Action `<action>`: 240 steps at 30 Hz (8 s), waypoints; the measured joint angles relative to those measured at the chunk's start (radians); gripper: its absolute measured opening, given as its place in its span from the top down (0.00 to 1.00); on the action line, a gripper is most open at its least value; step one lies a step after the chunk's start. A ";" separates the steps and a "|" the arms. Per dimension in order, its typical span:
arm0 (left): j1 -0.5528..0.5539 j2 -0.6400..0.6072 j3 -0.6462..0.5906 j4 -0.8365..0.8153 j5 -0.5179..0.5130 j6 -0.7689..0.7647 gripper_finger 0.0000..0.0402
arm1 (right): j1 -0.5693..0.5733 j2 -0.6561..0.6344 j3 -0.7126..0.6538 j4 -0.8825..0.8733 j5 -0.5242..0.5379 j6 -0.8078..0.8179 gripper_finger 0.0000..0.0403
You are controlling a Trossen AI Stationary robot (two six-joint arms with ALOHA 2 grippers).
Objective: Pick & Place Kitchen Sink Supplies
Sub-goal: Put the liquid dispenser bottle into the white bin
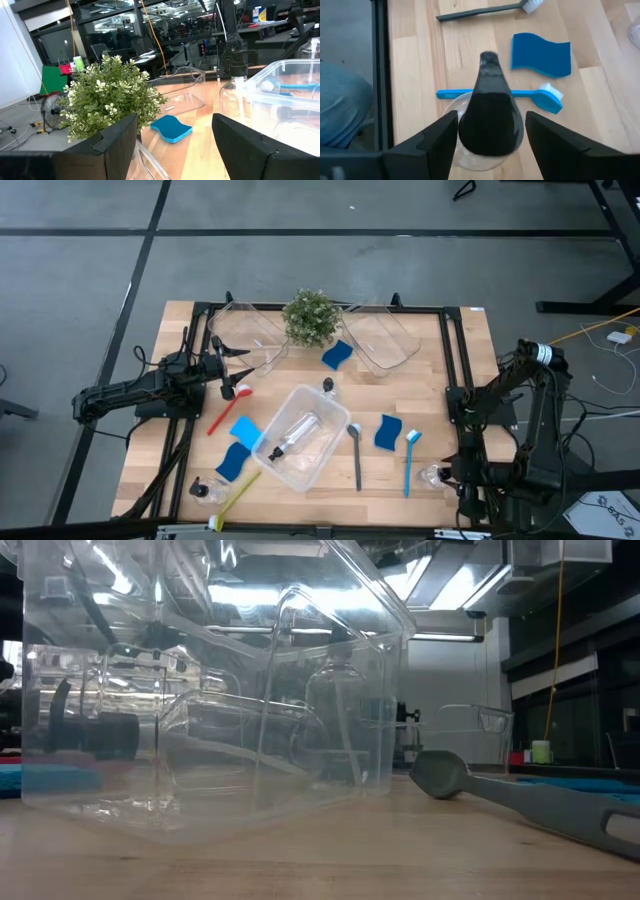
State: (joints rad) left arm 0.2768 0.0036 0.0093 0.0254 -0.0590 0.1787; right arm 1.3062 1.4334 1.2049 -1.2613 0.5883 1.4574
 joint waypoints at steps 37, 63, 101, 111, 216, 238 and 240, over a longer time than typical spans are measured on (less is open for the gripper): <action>0.000 0.000 0.000 0.000 0.000 0.000 0.37 | -0.116 -0.003 0.303 -0.220 0.180 -0.279 0.66; 0.000 0.000 0.000 0.000 0.000 0.000 0.37 | -0.682 0.010 0.397 0.523 0.019 -1.449 0.66; 0.000 0.000 0.000 0.000 0.000 0.000 0.37 | -1.004 0.201 0.396 0.538 -0.246 -1.441 0.64; 0.000 0.000 0.000 0.000 0.000 0.000 0.37 | -1.027 0.201 0.396 0.509 -0.297 -1.483 0.64; 0.000 0.000 0.000 0.000 0.000 0.000 0.37 | -1.118 -0.396 -0.416 1.028 -0.328 -1.281 1.00; 0.000 0.000 0.000 0.000 0.000 0.000 0.37 | -0.958 -0.078 -0.407 1.660 -0.666 -1.215 1.00; 0.000 0.000 0.000 0.000 0.000 0.000 0.37 | -0.949 -0.030 -0.366 1.660 -0.669 -1.227 1.00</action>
State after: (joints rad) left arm 0.2768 0.0032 0.0093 0.0254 -0.0590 0.1787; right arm 0.3569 1.4038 0.8386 0.3986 -0.0804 0.2304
